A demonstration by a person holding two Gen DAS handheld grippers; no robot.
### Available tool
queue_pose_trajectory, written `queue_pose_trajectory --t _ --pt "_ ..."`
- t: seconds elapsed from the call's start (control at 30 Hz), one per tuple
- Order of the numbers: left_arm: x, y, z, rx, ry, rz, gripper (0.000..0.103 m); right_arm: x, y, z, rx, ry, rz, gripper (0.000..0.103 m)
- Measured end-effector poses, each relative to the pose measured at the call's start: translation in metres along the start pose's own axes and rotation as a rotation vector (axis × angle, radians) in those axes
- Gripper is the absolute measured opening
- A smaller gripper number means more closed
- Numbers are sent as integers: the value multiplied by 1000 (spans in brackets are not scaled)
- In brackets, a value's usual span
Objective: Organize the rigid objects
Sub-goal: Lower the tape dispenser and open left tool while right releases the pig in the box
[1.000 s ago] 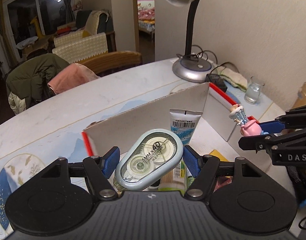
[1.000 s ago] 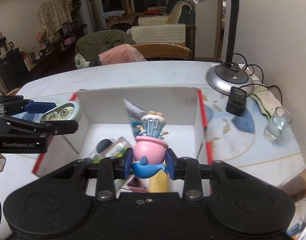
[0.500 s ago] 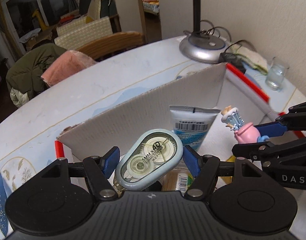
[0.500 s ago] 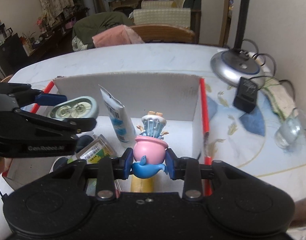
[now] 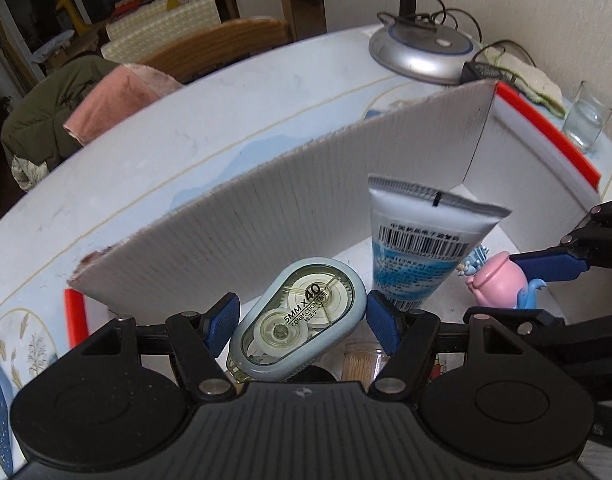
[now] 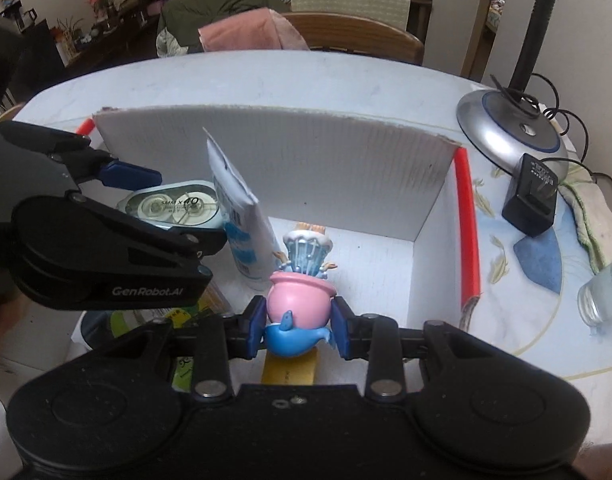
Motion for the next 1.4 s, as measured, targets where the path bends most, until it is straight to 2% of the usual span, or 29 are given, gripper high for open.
queue_pose_trajectory --t 0.13,0.5,0.77,1.0,1.27,1.4 --pt "-2 7 -1 -24 -9 -7 69 -1 5 2 -37 -11 9 33" --pt "0 14 -4 -74 -7 -22 70 -2 7 2 -68 -2 13 36" --pt "-2 -1 -7 -73 -19 -67 71 -1 -1 1 -48 13 11 40" --pt "-8 -29 -9 -27 -51 -113 71 -3 -20 -1 -1 24 5 46" --pt "-19 -82 -13 59 -88 -186 71 -9 -58 -5 68 35 -3 50" --pt "-29 -107 -19 98 -117 -211 71 -15 -79 -7 108 43 -3 55"
Point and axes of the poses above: each gripper's, at about its wrist camera, not at the fingertips, and y roughly the way its jaws point, x to its right, z to its top, the point moved 4 cm from there along y, roughly the way its jaws point, and after that the axes turned 14 degrees about -y, right-handed, at the moved point
